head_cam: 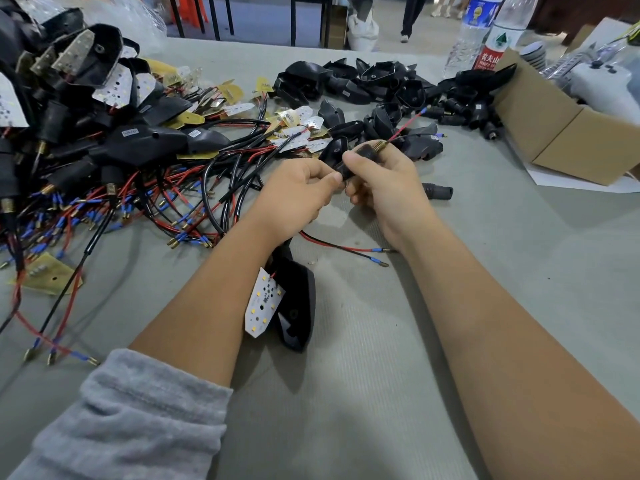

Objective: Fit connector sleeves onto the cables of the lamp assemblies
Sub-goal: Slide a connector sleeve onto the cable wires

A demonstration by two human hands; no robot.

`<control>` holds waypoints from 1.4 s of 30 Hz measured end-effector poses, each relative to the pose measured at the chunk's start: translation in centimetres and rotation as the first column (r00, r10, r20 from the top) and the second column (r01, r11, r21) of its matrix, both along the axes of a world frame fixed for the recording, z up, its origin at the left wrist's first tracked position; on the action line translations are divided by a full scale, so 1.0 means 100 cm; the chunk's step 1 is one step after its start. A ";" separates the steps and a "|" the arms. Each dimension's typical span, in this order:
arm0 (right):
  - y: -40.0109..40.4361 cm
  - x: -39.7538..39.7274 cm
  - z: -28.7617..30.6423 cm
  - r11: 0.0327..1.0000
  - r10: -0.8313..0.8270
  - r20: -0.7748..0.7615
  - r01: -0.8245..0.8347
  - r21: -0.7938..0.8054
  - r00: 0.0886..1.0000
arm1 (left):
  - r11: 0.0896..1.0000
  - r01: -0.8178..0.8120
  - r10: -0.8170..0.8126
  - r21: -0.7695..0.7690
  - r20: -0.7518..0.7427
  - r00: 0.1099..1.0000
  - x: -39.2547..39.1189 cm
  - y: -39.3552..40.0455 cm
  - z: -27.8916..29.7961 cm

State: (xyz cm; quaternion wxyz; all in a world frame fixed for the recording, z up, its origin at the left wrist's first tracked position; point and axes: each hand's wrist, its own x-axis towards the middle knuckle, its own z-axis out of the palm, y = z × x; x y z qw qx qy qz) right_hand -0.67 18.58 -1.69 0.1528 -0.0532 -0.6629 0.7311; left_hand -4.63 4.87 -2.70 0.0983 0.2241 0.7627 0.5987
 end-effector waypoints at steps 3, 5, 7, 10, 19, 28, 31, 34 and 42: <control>-0.002 0.000 -0.002 0.999 -0.002 -0.012 0.003 0.039 1.000 | 1.000 -0.007 0.007 -0.001 0.007 1.000 0.002 0.000 0.002; 0.000 -0.001 -0.001 1.000 -0.009 -0.008 0.009 -0.012 1.000 | 1.000 -0.015 0.015 -0.006 0.008 1.000 0.003 0.000 0.004; 0.002 -0.002 -0.001 0.995 -0.030 0.002 0.030 -0.090 1.000 | 1.000 0.011 -0.011 -0.004 0.021 1.000 0.005 -0.001 0.006; 0.008 -0.005 0.001 0.956 -0.101 0.055 0.112 -0.271 0.993 | 0.995 0.094 -0.096 0.027 0.100 0.990 0.007 -0.004 0.010; 0.001 -0.003 -0.002 0.998 -0.022 0.026 0.024 -0.066 0.999 | 0.988 0.154 -0.154 -0.009 0.041 0.987 0.009 -0.004 0.010; 0.004 -0.003 -0.002 0.984 -0.083 0.032 0.087 -0.154 0.996 | 0.983 0.172 -0.181 0.068 0.166 0.969 0.008 -0.008 0.014; 0.006 -0.004 0.000 0.959 -0.140 0.030 0.143 -0.244 0.990 | 0.976 0.206 -0.214 0.066 0.155 0.964 0.006 -0.014 0.014; 0.005 -0.002 0.000 0.981 -0.070 0.023 0.073 -0.181 0.997 | 0.976 0.216 -0.219 0.033 0.133 0.967 0.006 -0.014 0.014; -0.003 0.001 -0.001 0.998 0.012 -0.017 -0.013 -0.058 1.000 | 0.985 0.149 -0.160 0.083 0.156 0.975 0.006 -0.010 0.013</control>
